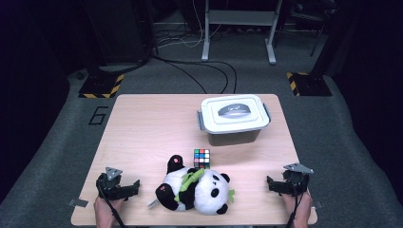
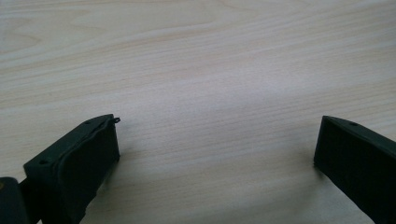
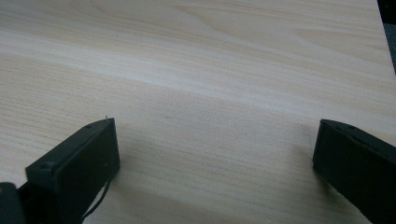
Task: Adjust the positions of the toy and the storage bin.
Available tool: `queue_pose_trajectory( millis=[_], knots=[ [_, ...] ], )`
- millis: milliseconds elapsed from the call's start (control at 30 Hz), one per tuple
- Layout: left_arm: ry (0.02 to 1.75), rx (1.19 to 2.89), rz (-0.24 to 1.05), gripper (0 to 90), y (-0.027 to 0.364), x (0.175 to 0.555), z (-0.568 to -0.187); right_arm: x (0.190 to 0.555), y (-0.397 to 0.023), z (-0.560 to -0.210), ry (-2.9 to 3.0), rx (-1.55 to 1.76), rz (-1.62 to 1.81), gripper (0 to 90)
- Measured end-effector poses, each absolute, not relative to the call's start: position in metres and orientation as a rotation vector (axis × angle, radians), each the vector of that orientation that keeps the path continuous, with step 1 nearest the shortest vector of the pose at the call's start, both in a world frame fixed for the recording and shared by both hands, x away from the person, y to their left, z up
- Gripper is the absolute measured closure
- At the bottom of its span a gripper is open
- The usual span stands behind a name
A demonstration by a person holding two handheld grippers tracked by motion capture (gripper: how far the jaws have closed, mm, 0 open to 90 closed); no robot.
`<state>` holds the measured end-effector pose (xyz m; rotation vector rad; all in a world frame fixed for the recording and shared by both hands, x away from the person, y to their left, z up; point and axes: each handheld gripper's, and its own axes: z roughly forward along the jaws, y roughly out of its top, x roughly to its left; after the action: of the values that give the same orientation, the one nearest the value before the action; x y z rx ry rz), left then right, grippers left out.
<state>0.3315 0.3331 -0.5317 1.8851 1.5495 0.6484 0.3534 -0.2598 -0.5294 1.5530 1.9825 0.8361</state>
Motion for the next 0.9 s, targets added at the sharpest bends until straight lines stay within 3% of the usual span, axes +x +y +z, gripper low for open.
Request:
queue_pose_trajectory(
  millis=[467,900],
  knots=[
    [1.453,1.882,0.509,0.1,0.318,0.322,-0.509,0.353,-0.26,-0.529,1.981,1.554,0.837,0.0],
    [1.3,1.858,0.456,0.1,0.293,0.303,-0.453,0.353,-0.26,-0.53,1.977,1.557,0.837,0.0]
  ],
)
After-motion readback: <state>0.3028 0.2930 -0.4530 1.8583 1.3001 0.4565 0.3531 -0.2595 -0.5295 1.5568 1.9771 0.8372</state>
